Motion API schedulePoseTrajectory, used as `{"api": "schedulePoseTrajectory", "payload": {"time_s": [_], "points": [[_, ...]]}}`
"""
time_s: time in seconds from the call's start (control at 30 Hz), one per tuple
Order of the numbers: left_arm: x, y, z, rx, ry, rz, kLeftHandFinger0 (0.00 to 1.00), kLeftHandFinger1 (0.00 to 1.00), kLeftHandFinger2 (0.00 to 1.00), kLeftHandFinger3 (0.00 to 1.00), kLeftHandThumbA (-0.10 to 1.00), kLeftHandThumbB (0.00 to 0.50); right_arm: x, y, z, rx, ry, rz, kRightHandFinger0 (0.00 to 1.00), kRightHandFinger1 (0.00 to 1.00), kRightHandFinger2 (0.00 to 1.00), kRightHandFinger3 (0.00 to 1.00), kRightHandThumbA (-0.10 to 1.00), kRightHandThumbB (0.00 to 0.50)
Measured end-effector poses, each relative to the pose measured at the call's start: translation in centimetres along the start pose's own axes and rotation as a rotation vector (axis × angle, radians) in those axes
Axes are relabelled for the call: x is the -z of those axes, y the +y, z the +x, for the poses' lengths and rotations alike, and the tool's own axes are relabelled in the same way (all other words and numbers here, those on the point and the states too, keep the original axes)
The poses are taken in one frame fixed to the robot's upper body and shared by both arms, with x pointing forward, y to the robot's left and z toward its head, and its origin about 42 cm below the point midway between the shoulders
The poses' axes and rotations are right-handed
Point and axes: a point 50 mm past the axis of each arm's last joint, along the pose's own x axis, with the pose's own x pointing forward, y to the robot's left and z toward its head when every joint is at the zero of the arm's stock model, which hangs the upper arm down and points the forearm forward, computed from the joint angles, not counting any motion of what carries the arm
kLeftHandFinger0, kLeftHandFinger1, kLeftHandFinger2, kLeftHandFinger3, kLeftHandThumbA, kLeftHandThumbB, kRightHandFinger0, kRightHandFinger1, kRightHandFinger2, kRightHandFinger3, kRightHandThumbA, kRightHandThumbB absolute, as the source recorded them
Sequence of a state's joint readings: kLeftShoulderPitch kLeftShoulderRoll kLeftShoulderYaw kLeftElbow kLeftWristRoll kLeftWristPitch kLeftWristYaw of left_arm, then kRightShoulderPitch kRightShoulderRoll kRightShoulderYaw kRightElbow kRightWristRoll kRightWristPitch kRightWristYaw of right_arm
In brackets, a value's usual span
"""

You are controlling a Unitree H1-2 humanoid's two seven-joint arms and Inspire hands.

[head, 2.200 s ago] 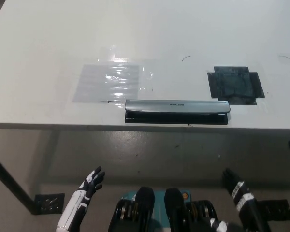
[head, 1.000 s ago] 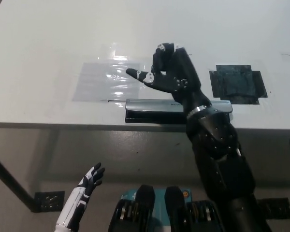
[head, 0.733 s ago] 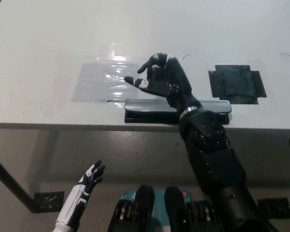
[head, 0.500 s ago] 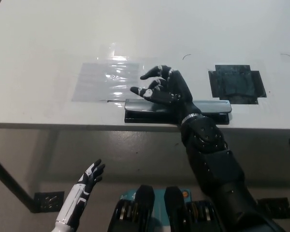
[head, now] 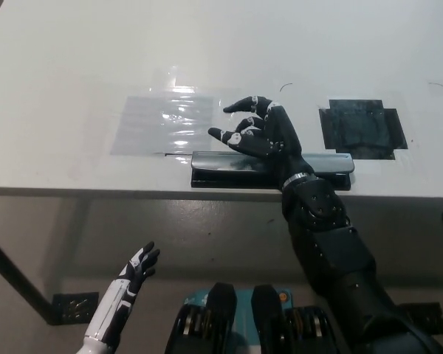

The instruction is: The paper pin puncher is placed at the center of the table and close to the robot and the robot uses its right fist to press on the paper pin puncher

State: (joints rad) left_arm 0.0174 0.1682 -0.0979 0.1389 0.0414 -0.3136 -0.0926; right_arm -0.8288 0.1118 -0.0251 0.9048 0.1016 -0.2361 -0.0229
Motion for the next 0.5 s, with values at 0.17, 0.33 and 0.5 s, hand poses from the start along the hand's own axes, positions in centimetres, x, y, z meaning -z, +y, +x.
{"api": "schedulePoseTrajectory", "payload": {"time_s": [0.17, 0.33, 0.5], "points": [[0.0, 0.0, 0.0, 0.001, 0.000, 0.002, 1.00, 1.00, 1.00, 1.00, 1.00, 0.354, 0.1, -0.2, 0.0, -0.001, -0.003, 0.005, 0.00, 0.14, 0.39, 0.38, 1.00, 0.187], [0.0, 0.0, 0.0, 0.001, 0.000, 0.004, 1.00, 1.00, 1.00, 1.00, 1.00, 0.377, 1.5, -0.4, -0.5, -0.002, 0.014, 0.016, 0.00, 0.10, 0.36, 0.30, 1.00, 0.158], [0.1, 0.0, -0.2, 0.002, 0.006, 0.005, 1.00, 1.00, 1.00, 1.00, 1.00, 0.361, 3.2, -0.3, -0.9, -0.004, 0.041, 0.009, 0.00, 0.09, 0.38, 0.28, 1.00, 0.133]]}}
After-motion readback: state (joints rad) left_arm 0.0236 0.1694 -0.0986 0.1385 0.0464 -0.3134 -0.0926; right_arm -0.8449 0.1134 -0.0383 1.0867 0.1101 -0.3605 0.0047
